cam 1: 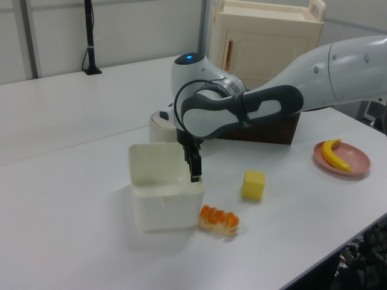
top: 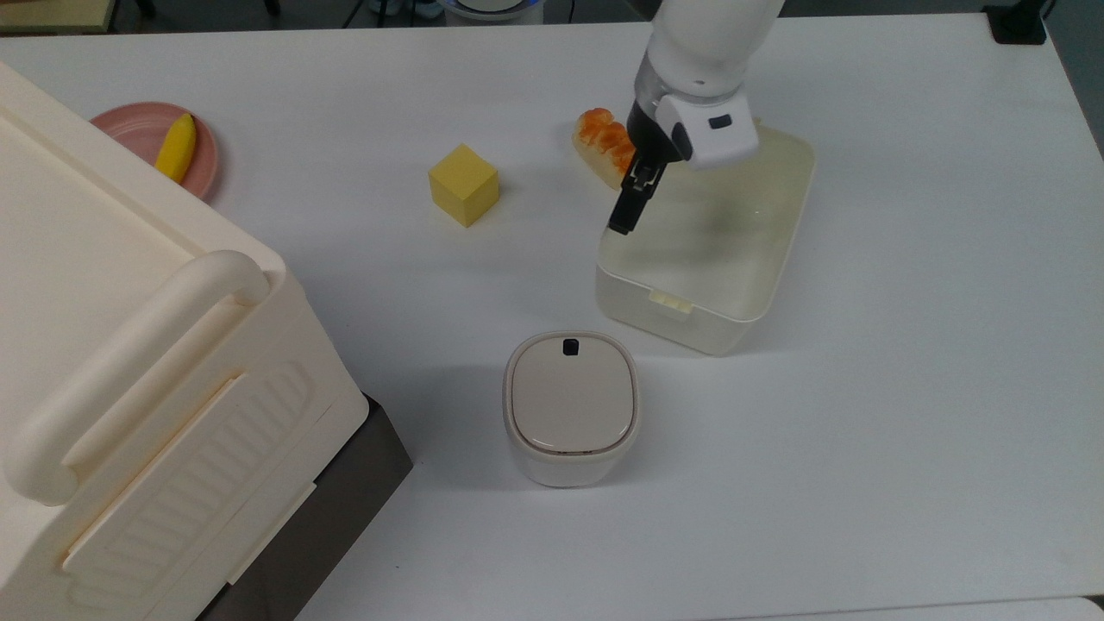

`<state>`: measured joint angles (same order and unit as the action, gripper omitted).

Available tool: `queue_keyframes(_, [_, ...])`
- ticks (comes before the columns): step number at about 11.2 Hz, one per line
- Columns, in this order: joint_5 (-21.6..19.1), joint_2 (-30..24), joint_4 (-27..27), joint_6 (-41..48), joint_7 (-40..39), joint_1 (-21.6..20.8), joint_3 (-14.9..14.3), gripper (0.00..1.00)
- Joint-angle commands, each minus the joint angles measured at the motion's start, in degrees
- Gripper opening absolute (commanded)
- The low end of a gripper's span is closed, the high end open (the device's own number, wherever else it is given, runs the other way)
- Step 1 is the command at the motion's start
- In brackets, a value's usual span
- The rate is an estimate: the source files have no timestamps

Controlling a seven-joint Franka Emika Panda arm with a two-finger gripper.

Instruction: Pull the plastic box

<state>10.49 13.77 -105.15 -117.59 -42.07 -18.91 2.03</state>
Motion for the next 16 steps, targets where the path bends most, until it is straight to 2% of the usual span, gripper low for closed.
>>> queue_keyframes(1, [0.9,-3.0,-3.1,1.0,-2.0,0.5,-1.8,1.0])
queue_keyframes(4, [0.8,-3.0,-2.4,2.0,-0.7,0.5,-1.8,1.0])
queue_keyframes(5, [-0.1,-3.0,-0.9,2.4,2.6,0.4,-1.8,1.0])
queue_keyframes(6, [-1.2,-2.8,0.9,2.0,10.1,-0.1,-1.2,1.0])
queue_keyframes(8, [-5.9,-3.0,5.0,2.4,30.1,-0.5,0.2,1.0])
queue_keyframes(10, [-6.4,-6.0,6.2,4.1,50.3,0.4,0.4,1.0])
queue_keyframes(11, [-5.9,-8.4,6.8,8.3,57.8,1.4,0.1,1.0])
queue_keyframes(13, [-5.0,-13.4,9.0,18.7,66.6,8.7,0.8,1.0])
queue_keyframes(15, [-5.8,-18.1,10.1,19.9,64.7,16.4,0.9,1.0])
queue_keyframes(16, [-6.3,-19.1,10.1,19.9,61.7,18.8,0.8,1.0])
